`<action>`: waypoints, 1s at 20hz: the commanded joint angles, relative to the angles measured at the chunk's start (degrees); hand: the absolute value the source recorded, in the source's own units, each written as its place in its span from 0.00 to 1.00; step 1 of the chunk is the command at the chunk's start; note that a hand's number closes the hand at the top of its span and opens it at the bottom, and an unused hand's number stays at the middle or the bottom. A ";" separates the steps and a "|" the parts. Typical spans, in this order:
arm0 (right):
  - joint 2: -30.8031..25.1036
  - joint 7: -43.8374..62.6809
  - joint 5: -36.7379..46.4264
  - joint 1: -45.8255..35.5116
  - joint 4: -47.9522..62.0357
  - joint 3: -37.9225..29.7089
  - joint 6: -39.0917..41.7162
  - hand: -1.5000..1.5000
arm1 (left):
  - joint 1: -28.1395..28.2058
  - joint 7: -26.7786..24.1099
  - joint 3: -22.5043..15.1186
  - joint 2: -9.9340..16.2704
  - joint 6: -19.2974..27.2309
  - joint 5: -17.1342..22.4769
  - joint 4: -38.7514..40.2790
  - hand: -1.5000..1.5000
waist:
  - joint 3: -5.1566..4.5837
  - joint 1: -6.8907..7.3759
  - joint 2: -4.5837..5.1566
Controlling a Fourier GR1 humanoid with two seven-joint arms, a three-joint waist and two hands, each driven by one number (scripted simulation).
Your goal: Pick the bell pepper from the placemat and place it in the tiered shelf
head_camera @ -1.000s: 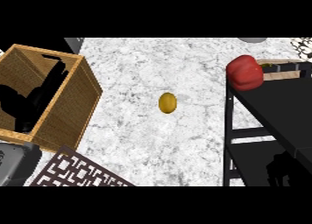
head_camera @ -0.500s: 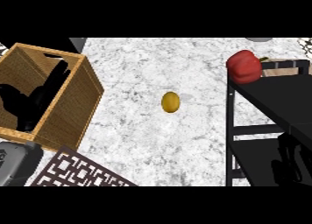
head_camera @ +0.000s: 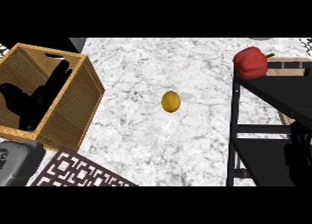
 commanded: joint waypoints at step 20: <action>-12.47 12.48 -7.13 -12.23 -0.60 -4.08 -2.92 1.00 | 1.65 0.08 1.77 0.53 -0.59 0.71 -0.70 0.50 | -1.28 -1.29 -1.58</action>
